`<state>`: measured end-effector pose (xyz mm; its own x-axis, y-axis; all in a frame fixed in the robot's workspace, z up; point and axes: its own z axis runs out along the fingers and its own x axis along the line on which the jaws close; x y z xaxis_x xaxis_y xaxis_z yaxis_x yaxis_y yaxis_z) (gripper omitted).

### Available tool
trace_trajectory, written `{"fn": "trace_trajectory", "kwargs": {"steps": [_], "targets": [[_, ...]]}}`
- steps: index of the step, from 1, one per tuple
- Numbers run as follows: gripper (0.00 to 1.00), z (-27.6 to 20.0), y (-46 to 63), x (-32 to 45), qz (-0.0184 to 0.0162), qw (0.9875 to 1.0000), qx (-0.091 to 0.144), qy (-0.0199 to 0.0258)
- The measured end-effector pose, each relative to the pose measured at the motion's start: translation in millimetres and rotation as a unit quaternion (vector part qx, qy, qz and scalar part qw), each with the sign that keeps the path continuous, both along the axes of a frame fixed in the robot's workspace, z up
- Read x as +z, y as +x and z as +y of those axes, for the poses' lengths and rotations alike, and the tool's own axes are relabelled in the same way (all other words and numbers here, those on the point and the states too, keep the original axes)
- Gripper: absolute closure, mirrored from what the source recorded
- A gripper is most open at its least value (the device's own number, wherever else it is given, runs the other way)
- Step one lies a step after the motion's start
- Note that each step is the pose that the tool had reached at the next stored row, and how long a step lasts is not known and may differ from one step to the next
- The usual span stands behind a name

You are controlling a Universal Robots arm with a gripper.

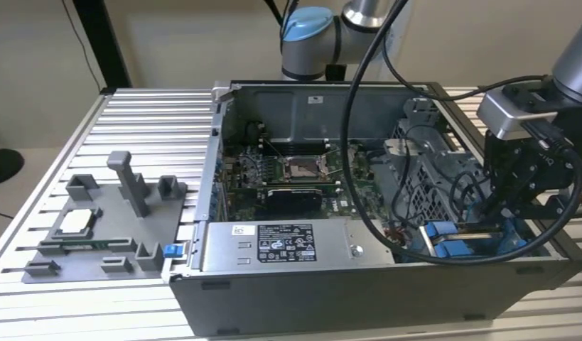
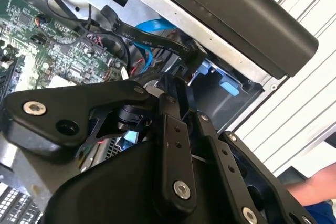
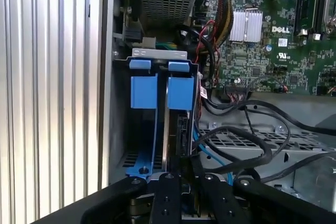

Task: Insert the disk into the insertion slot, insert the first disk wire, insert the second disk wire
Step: 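Insert the first disk wire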

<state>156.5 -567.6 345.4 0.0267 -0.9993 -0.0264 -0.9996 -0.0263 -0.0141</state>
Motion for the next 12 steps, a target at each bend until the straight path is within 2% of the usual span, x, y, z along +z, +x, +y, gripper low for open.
{"fn": "trace_trajectory", "kwargs": {"steps": [12], "targets": [[1.0, 0.1, 0.0, -2.6, 0.0, 1.0, -0.004, 0.0001]]}}
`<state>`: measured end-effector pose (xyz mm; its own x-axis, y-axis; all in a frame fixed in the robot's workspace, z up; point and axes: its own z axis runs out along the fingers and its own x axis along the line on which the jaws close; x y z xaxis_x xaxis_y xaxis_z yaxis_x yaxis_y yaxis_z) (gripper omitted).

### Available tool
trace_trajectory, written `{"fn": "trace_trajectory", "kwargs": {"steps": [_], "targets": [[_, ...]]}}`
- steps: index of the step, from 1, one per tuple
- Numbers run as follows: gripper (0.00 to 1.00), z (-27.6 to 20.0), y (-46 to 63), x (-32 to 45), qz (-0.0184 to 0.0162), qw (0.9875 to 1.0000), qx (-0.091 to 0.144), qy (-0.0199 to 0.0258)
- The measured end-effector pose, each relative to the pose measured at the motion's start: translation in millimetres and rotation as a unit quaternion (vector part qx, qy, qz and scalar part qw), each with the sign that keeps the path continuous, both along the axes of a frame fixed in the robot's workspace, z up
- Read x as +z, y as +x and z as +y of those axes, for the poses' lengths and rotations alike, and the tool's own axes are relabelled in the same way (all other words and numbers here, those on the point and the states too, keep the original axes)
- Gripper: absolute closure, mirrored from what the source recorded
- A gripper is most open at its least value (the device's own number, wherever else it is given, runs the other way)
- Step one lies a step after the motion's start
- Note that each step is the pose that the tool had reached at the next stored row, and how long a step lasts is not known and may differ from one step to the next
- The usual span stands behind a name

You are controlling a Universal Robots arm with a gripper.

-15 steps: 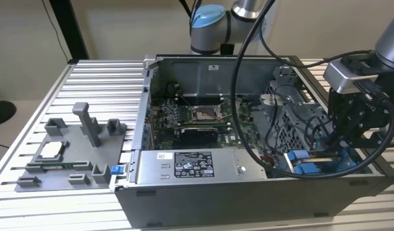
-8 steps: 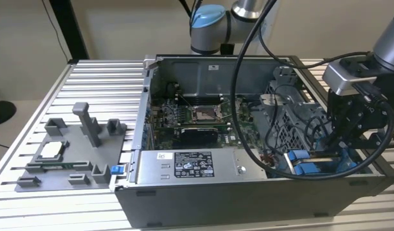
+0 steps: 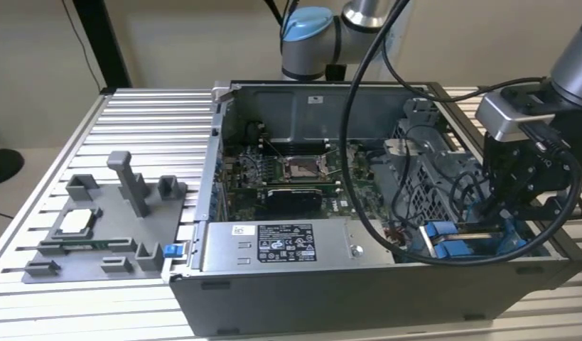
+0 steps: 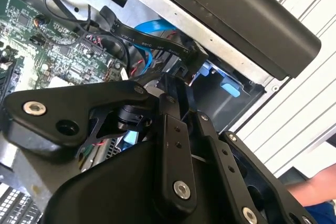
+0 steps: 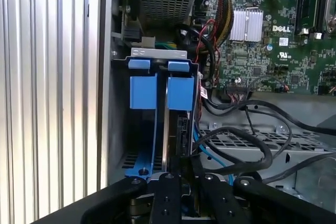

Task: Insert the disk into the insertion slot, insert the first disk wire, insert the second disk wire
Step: 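Insert the first disk wire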

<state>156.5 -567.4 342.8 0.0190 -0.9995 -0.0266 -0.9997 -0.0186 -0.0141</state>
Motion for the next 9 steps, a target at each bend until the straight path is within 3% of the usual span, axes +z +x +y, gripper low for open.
{"fn": "trace_trajectory", "kwargs": {"steps": [9], "targets": [[1.0, 0.7, 0.0, -1.4, 0.0, 0.9999, -0.015, 0.0]]}}
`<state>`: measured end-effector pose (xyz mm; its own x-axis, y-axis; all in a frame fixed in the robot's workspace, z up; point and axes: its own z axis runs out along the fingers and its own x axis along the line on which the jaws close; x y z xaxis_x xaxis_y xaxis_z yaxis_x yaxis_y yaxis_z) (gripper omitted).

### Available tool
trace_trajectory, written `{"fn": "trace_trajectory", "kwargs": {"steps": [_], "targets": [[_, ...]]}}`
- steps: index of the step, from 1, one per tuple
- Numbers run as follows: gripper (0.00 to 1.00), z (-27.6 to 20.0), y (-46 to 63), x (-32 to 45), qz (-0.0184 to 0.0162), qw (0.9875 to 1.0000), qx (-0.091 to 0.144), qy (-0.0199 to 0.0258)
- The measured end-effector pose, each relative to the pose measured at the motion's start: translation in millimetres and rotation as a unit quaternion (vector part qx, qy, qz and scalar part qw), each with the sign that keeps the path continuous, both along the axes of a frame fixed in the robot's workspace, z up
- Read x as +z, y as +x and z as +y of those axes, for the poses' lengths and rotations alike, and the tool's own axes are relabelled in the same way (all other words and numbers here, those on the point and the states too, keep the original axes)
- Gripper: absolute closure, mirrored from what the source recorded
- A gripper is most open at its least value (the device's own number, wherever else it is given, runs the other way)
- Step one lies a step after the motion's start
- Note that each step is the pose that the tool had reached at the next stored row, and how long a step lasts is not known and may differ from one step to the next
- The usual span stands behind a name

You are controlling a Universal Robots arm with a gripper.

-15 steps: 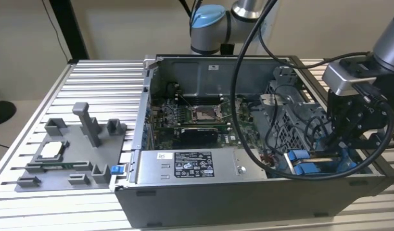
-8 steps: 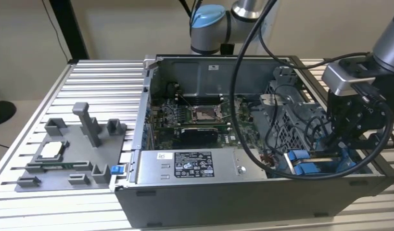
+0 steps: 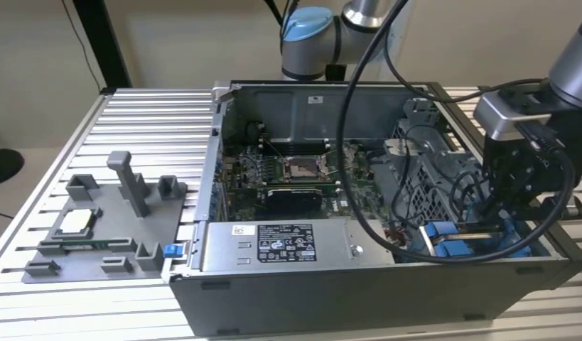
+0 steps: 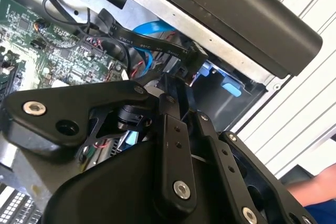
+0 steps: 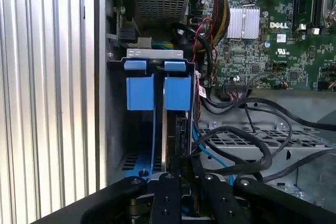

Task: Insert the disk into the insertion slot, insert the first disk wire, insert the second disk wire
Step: 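Insert the first disk wire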

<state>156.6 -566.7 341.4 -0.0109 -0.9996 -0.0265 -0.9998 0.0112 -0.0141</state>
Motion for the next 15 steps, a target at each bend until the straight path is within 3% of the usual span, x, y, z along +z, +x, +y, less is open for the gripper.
{"fn": "trace_trajectory", "kwargs": {"steps": [15], "targets": [[1.0, 1.0, -0.1, -12.8, 0.0014, 0.9997, -0.025, -0.0002]]}}
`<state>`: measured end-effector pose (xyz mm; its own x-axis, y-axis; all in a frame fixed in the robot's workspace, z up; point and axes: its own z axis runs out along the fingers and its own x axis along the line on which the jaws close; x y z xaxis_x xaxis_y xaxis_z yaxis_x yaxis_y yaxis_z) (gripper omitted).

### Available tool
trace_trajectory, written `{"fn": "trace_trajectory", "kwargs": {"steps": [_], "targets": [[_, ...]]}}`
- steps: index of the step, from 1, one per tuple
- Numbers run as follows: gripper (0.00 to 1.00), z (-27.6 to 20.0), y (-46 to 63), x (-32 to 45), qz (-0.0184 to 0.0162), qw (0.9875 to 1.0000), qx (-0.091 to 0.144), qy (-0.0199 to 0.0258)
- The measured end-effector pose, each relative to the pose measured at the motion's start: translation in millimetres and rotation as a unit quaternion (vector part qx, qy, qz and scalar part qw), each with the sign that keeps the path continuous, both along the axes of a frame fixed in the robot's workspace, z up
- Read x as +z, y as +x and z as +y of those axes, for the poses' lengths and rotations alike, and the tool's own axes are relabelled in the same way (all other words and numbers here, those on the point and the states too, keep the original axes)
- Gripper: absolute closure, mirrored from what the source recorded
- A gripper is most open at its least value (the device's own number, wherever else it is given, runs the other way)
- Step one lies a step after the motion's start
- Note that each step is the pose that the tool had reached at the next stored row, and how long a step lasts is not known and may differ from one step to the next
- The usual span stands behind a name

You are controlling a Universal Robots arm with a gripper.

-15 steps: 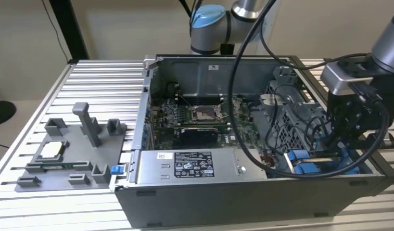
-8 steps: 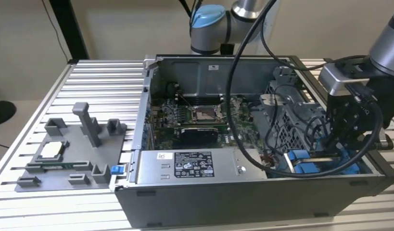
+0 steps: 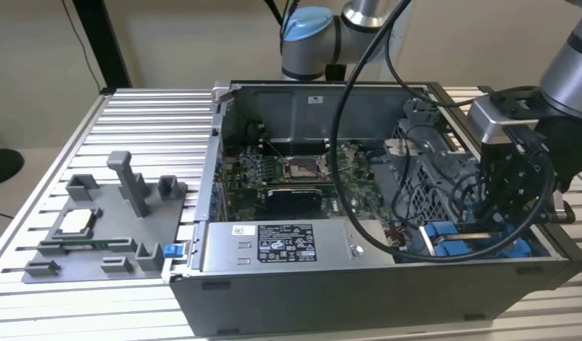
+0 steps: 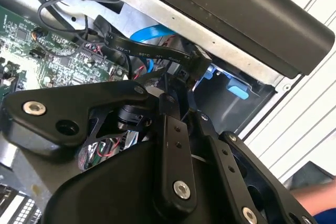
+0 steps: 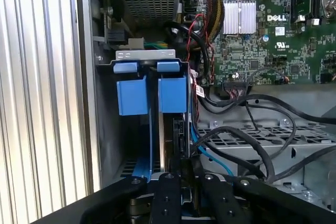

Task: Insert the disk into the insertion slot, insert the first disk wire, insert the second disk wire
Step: 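Insert the first disk wire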

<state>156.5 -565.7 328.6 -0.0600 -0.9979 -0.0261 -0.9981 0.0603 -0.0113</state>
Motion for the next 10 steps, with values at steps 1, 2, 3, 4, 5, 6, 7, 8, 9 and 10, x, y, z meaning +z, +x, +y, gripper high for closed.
{"fn": "trace_trajectory", "kwargs": {"steps": [1, 2, 3, 4, 5, 6, 7, 8, 9, 10], "targets": [[1.0, 0.0, 0.0, 0.0, 0.0, 1.0, 0.0, 0.0], [1.0, 0.1, 0.0, -0.3, 0.0, 1.0, 0.0, 0.0004], [1.0, 0.1, 0.0, -0.5, 0.0001, 1.0, 0.0, 0.0006], [0.0, 0.0, 0.0, -0.8, 0.0, 1.0, 0.0, 0.0007], [0.0, 0.0, 0.0, 0.0, 0.0, 1.0, 0.0, 0.0012], [0.0, 0.0, 0.0, 4.3, 0.0, 1.0, 0.0, 0.001], [0.0, 0.1, 0.0, 9.6, 0.0, 1.0, 0.0, 0.0005], [0.0, 0.0, 0.0, 13.8, 0.0, 1.0, 0.0, 0.0008], [0.0, 0.0, 0.0, 18.8, 0.0, 1.0, 0.0, 0.0006], [0.0, 0.0, 0.0, 23.4, 0.0, 1.0, 0.0, 0.0005]]}}
